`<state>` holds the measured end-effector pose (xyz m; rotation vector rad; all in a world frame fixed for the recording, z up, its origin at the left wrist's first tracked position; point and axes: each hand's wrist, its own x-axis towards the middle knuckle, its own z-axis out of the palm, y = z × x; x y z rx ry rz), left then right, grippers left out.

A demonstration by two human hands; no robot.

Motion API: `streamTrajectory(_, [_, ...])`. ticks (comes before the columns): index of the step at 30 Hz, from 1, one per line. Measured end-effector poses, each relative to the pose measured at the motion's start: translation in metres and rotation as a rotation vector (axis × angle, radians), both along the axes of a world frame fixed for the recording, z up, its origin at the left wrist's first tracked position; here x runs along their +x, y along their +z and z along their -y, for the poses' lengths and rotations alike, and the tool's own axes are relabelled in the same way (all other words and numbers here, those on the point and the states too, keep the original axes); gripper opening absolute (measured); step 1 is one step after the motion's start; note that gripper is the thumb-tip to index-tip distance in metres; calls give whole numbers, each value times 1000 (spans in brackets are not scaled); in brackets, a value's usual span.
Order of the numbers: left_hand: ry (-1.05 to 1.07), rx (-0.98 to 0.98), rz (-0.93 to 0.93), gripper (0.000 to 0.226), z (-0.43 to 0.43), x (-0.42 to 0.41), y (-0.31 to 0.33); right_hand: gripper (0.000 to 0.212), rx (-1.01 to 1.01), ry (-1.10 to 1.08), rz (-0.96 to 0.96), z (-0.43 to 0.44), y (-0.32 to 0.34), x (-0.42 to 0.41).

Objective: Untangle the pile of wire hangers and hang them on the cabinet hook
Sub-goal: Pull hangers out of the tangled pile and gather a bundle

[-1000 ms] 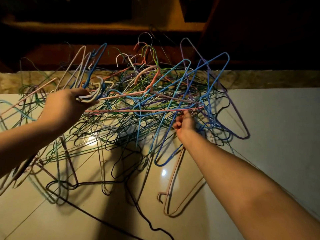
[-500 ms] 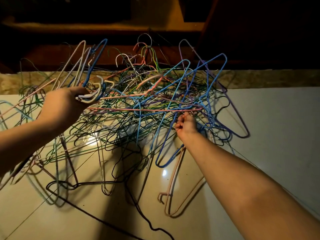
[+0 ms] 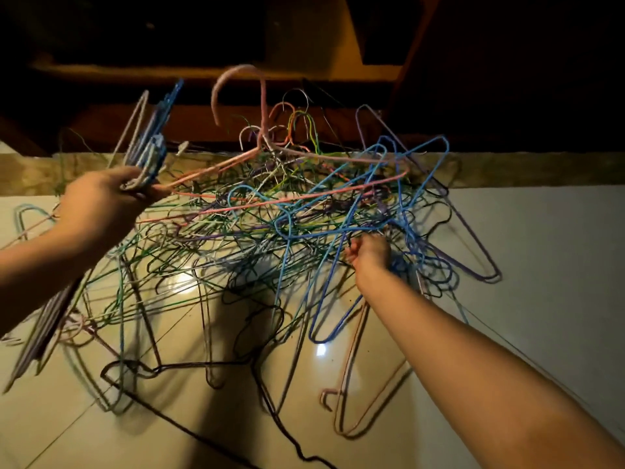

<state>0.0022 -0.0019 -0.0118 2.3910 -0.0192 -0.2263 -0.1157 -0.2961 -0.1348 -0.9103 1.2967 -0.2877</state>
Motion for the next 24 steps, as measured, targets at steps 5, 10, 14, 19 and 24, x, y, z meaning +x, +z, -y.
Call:
streamTrajectory(5, [-77,105,132,31,10,-15,21,22,-565,-3,0,4,54,-16])
streamTrajectory(10, [-70,47,89,28,13,-30,33,37,-1260,368,86,-8,124,-9])
streamTrajectory(14, [-91,92,144,32,15,-42,53,50,-1529,1044,-106,-29,156,-3])
streamTrajectory(19, [-171,69,119,30,8,-57,60,21,-1147,1168,110,-60,168,-10])
streamTrajectory(24, [-50,-315,-120,20,-10,-55,75,19,-1003,1013,102,-68,178,-29])
